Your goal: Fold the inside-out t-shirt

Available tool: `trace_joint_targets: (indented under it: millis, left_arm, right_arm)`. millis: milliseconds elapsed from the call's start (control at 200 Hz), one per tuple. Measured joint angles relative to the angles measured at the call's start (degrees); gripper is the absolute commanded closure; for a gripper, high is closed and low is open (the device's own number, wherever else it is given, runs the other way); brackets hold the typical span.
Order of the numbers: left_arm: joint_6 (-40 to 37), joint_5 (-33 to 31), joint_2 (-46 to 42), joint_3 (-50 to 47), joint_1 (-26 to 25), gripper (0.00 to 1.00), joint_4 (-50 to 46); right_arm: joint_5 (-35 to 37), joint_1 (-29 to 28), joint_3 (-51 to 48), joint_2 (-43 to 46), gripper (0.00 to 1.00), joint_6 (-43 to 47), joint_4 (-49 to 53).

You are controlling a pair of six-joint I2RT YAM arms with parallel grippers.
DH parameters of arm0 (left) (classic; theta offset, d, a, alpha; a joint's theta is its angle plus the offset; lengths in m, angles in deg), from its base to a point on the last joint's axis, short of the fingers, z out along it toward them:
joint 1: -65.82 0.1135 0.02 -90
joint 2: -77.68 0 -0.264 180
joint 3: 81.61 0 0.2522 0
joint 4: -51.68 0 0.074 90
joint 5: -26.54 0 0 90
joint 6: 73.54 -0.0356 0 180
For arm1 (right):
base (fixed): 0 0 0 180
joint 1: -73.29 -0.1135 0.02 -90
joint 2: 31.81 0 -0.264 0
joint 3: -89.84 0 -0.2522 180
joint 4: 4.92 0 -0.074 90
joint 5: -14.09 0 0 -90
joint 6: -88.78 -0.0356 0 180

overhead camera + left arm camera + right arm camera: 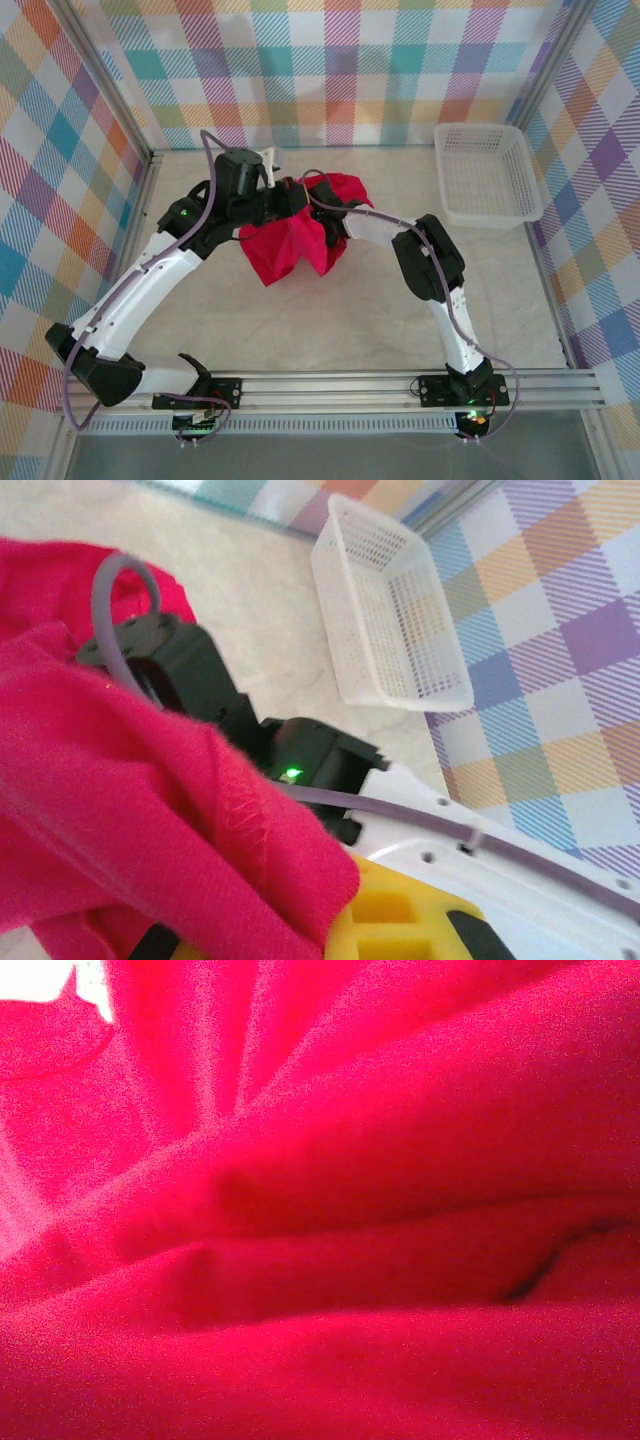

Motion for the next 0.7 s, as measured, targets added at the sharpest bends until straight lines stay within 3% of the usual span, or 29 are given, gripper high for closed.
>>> trace_joint_targets:
  millis: [55, 140, 375, 535, 700]
  left_arm:
    - [-0.7, -0.6, -1.0, 0.1, 0.5, 1.00, -1.3]
    - [-1.7, -1.7, -2.7, -1.0, 2.1, 1.00, -2.7]
    - [-3.0, -3.0, -7.1, -14.9, 12.1, 1.00, -0.4]
    - [-2.6, -2.2, -1.5, -25.1, 19.1, 1.00, 3.1]
    - [-1.5, -1.7, 5.1, -29.9, 21.0, 1.00, 5.3]
  right_arm:
    - [-0.5, 0.3, 0.6, -0.4, 0.86, 0.0, 0.8]
    - [-1.8, 0.9, 1.2, -0.4, 1.00, 1.3, 3.5]
    - [-7.2, 2.4, 5.7, 5.2, 1.00, 10.2, 15.4]
    - [-12.4, 3.1, 10.9, 14.4, 1.00, 16.4, 22.0]
    - [-19.3, 4.0, 13.0, 23.1, 1.00, 19.6, 24.5]
